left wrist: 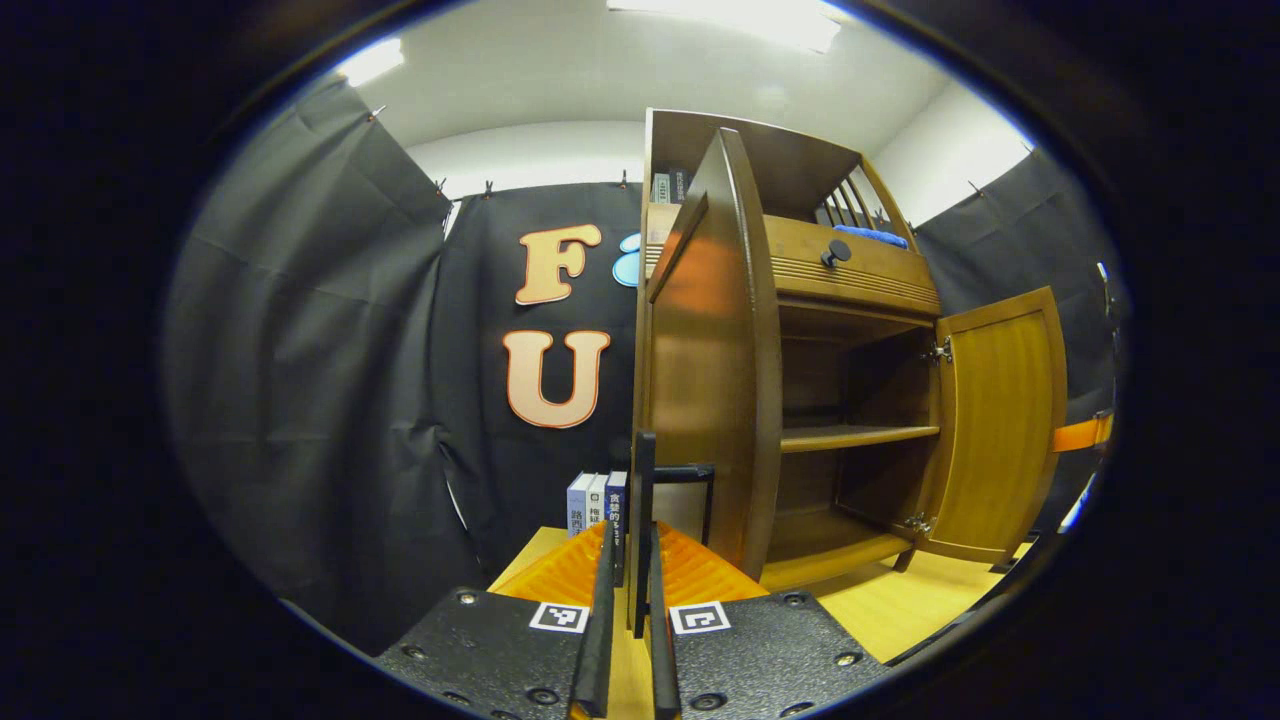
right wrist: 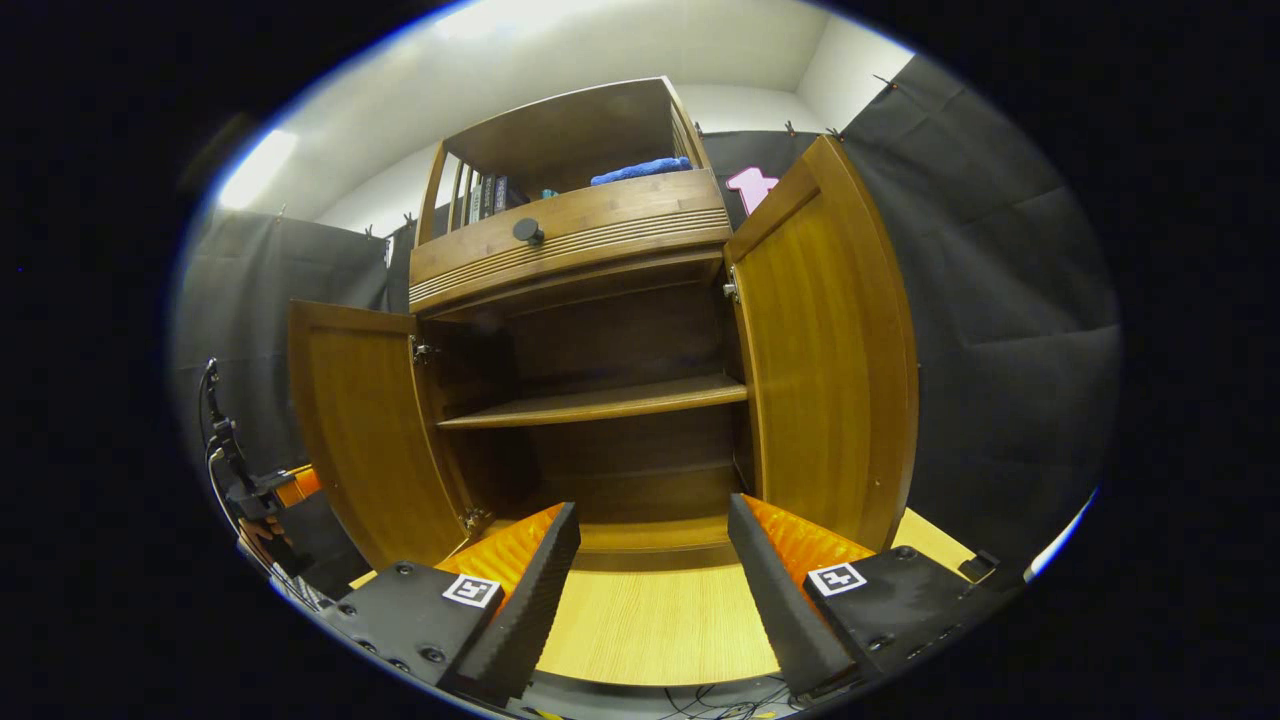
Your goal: Open the right door of the double-door shoe cabinet with the right hand, and open the left door with the left hand.
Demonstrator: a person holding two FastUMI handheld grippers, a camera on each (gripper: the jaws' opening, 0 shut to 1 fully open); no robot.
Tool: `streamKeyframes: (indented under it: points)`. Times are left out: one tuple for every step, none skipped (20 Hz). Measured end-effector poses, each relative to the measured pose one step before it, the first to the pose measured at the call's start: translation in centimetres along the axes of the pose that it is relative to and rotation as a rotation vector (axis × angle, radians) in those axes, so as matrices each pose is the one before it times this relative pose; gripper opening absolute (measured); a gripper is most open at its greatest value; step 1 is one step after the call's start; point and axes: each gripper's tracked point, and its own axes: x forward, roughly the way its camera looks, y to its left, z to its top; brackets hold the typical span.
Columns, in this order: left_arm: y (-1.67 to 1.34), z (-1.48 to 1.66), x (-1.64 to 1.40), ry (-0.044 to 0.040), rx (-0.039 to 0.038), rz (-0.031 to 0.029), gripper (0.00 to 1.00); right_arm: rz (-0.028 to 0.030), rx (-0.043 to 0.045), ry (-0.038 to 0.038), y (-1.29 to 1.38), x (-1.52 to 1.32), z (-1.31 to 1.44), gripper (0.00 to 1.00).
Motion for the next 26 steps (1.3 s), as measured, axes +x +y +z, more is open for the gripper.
streamKeyframes:
  points:
    - [0.071,-0.065,0.112,0.00151,0.00479,0.00274,0.17,0.00222,-0.00175,0.00124,0.088,0.095,-0.039,0.96]
    - [0.134,-0.057,-0.228,0.00450,0.00673,0.00144,0.19,0.00117,-0.00132,0.00019,-0.019,-0.015,-0.079,0.96]
    - [-0.028,-0.086,-0.276,0.00336,0.00400,-0.00097,0.17,0.00054,-0.00110,0.00245,0.066,-0.005,-0.010,0.96]
    - [0.049,-0.040,-0.421,0.00320,0.00527,-0.00106,0.19,0.00017,-0.00127,0.00165,0.018,0.052,-0.068,0.96]
    - [0.031,0.044,-0.184,0.00245,0.00946,-0.00033,0.19,0.00080,-0.00001,-0.00057,-0.035,-0.024,-0.033,0.96]
    - [0.007,-0.020,-0.231,0.00208,0.00905,0.00219,0.20,0.00143,0.00181,-0.00097,0.042,0.057,0.014,0.96]
    - [-0.128,0.068,-0.285,0.00229,0.00603,0.00079,0.17,0.00094,0.00291,-0.00026,0.063,0.295,0.027,0.96]
    - [-0.071,0.096,-0.551,0.00138,0.00132,0.00164,0.20,0.00208,0.00308,-0.00002,0.055,0.050,-0.065,0.96]
    - [-0.086,0.219,-0.296,-0.00286,-0.00229,0.00033,0.20,0.00347,0.00219,0.00197,0.075,0.067,-0.083,0.96]
    - [-0.052,0.417,-0.298,-0.00516,-0.00879,0.00047,0.20,0.00387,0.00044,0.00242,0.246,0.101,-0.146,0.86]
    - [-0.368,0.304,-0.469,-0.00669,-0.01234,-0.00441,0.20,0.00417,-0.00103,0.00259,0.159,0.118,-0.069,0.86]
    - [-0.495,0.181,-0.497,-0.00692,-0.00990,-0.00561,0.20,0.00564,-0.00204,0.00200,0.215,0.079,-0.149,0.86]
    - [-0.503,0.212,-0.604,-0.00470,0.00059,-0.00283,0.20,0.00618,-0.00184,0.00112,0.117,0.036,-0.108,0.86]
    - [-0.573,0.253,-0.376,-0.00417,0.00120,-0.00645,0.20,0.00417,-0.00143,0.00246,0.215,0.109,-0.162,0.91]
    - [-0.803,0.200,-0.141,-0.00367,-0.00908,-0.01797,0.20,0.00037,-0.00068,0.00285,0.066,0.170,-0.088,0.95]
    - [-0.991,-0.004,-0.065,-0.00057,-0.01671,-0.01587,0.24,-0.00556,-0.00099,0.00063,-0.063,0.130,-0.113,1.00]
    - [-0.988,-0.378,-0.017,0.00465,-0.02283,-0.01787,0.14,-0.00561,-0.00165,0.00061,-0.065,-0.014,-0.099,0.86]
    - [-1.547,-0.369,-0.177,0.01009,-0.02736,-0.03303,0.11,-0.00584,-0.00151,0.00015,-0.087,0.031,-0.078,1.00]
    - [-1.368,-0.131,-0.185,0.00608,-0.02375,-0.02969,0.09,-0.00302,-0.00165,-0.00170,0.054,-0.008,0.068,1.00]
    - [-1.133,0.113,0.033,-0.00089,-0.01449,-0.02400,0.17,-0.00164,-0.00137,-0.00348,0.026,-0.078,0.009,0.96]
    - [-0.771,0.240,0.276,-0.00495,-0.00938,-0.02093,0.16,-0.00029,-0.00122,-0.00162,0.003,-0.113,0.037,0.96]
    - [-0.724,0.119,0.420,-0.00661,-0.00775,-0.01519,0.24,-0.00168,-0.00071,0.00097,-0.141,-0.121,-0.040,0.96]
    - [-0.875,-0.067,0.418,-0.00230,-0.00947,-0.01924,0.16,-0.00391,0.00002,0.00241,-0.189,-0.096,-0.077,0.96]
    - [-0.681,0.037,0.451,-0.00175,-0.00801,-0.01176,0.16,-0.00429,0.00040,0.00264,-0.219,-0.146,-0.101,0.96]
    - [-0.492,0.163,0.362,-0.00054,-0.00483,0.00207,0.16,-0.00592,0.00083,0.00124,-0.173,-0.214,-0.085,0.96]
    - [-0.314,-0.035,0.397,-0.00179,-0.00795,0.00544,0.16,-0.00658,0.00151,-0.00105,-0.199,-0.182,0.016,0.96]
